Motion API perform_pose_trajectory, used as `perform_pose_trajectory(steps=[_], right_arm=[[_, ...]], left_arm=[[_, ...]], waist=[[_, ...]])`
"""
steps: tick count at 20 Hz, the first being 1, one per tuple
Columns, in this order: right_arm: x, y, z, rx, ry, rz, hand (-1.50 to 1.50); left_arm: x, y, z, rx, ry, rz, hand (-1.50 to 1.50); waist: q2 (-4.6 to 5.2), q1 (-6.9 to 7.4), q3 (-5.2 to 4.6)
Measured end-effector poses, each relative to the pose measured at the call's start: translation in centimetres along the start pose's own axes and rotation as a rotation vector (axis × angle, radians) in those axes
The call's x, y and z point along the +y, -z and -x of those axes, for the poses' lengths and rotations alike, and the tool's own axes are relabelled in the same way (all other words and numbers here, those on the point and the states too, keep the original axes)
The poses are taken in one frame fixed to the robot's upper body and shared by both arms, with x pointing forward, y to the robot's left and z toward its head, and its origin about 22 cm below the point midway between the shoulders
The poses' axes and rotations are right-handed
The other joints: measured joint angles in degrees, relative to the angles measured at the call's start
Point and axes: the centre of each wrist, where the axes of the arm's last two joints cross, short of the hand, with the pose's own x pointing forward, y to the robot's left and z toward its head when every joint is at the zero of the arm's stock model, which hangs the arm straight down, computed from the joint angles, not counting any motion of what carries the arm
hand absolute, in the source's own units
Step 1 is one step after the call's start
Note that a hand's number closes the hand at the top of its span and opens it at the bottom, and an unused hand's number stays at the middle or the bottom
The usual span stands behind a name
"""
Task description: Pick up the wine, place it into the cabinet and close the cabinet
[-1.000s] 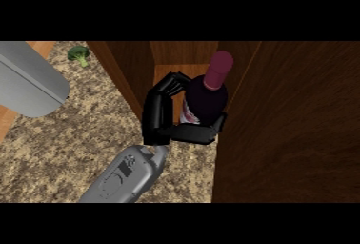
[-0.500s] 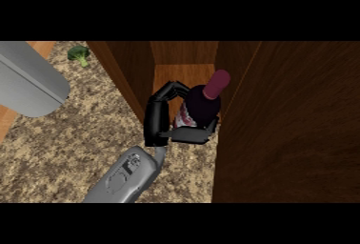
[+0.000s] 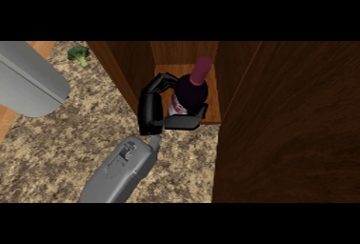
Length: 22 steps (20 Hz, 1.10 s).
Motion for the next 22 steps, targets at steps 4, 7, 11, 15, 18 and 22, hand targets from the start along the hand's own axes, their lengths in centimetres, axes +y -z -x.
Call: perform_pose_trajectory(steps=[4,7,11,15,18,22], right_arm=[[0.1,0.0,0.0,0.004,0.006,-0.004,-1.5],[0.3,0.1,0.0,0.0,0.022,-0.008,-1.5],[0.2,0.0,0.1,0.002,0.02,-0.002,-1.5],[0.3,0.1,0.0,0.006,0.027,-0.006,-1.5],[-0.2,0.0,-0.1,0.013,0.003,0.004,-1.5],[0.3,0.0,0.1,0.011,0.026,-0.013,-1.5]], left_arm=[[0.3,1.0,0.2,0.018,0.004,-0.01,1.5],[1.1,2.2,0.8,0.035,-0.005,-0.001,1.5],[1.1,3.9,0.6,0.064,-0.017,0.002,1.5],[1.2,5.1,1.2,0.083,0.002,-0.002,1.5],[1.4,5.7,1.7,0.096,0.019,-0.004,1.5],[1.6,6.9,1.9,0.081,0.03,-0.015,1.5]], waist=[[-0.02,0.04,0.01],[0.04,-0.08,-0.01],[0.02,-0.12,0.01],[0.07,-0.27,0.0],[0.09,-0.39,0.0],[0.14,-0.73,0.0]])
